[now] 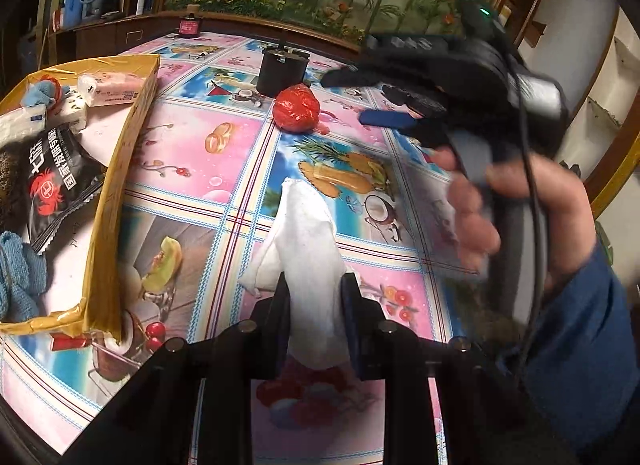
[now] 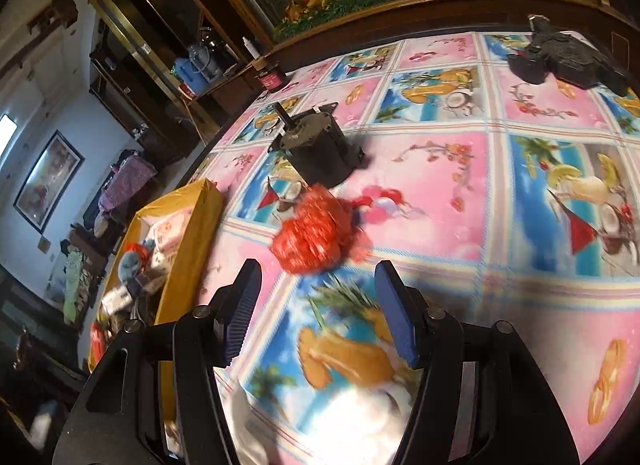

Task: Organize soft objects
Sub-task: 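Grasp the red plastic bag with the right gripper while the left lifts the white cloth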

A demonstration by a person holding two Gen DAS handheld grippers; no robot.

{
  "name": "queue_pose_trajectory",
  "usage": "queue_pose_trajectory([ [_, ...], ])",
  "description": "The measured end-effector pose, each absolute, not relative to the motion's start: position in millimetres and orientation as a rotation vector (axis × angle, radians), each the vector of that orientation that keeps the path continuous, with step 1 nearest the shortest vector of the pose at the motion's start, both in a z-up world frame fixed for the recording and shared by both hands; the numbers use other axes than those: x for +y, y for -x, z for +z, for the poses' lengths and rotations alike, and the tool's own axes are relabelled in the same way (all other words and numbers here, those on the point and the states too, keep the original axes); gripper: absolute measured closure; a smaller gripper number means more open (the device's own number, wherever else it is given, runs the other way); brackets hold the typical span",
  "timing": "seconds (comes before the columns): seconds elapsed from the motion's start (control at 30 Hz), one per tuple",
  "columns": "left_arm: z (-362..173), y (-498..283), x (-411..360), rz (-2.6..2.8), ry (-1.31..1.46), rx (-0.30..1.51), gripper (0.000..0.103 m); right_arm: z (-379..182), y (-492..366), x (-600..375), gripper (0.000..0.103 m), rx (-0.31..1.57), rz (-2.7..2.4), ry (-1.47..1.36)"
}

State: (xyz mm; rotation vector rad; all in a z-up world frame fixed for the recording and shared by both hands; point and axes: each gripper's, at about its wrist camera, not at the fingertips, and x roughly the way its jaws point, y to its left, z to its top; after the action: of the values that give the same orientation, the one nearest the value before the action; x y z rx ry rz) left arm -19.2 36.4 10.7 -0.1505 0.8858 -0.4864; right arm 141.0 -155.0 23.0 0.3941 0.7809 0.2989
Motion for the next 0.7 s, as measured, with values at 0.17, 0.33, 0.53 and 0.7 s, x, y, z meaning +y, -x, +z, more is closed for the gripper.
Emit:
queue_pose_trajectory([
  [0.17,10,18,38,-0.478,0.165,0.894,0.080,23,-182,-136,0.044,0.853,0.226,-0.363],
  [0.33,7,16,38,-0.472,0.173,0.906,0.080,6,-206,-122,0.044,0.926,0.206,-0.320],
  [0.53,7,17,39,-0.470,0.167,0.901,0.080,10,-184,-111,0.066,0.880,0.245,-0.239],
  [0.7,8,19,39,-0.459,0.163,0.893,0.080,32,-132,-119,0.066,0.815,0.293,-0.216],
])
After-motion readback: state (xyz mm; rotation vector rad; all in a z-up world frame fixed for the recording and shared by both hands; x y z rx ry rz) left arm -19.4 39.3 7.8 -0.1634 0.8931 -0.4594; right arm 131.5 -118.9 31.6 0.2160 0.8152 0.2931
